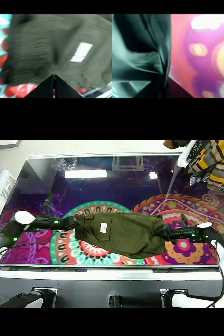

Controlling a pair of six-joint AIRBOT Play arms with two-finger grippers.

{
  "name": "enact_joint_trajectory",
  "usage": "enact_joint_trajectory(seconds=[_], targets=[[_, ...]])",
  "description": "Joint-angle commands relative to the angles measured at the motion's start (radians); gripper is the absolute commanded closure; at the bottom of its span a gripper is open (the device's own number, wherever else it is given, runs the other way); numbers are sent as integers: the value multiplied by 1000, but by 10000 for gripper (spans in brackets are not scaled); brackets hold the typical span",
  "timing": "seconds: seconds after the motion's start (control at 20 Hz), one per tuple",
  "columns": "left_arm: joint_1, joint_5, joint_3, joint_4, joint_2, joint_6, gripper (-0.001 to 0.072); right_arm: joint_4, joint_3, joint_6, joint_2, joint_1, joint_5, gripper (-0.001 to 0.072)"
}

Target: Fold the clothes and pants, and hang the long-sleeved shirts on hangers.

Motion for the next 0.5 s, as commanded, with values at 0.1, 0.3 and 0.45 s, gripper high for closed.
enact_joint_trajectory(seconds=[0.1, 0.3, 0.45], targets=[[-327, 201, 144, 2, -179, -86, 689, -129, 53, 198, 162, 5, 70, 693], [-471, 201, 357, 2, -443, -191, 691, -208, 102, 257, 253, 5, 165, 693], [-525, 168, 518, 2, -599, -289, 692, -211, 106, 291, 335, 5, 170, 694]])
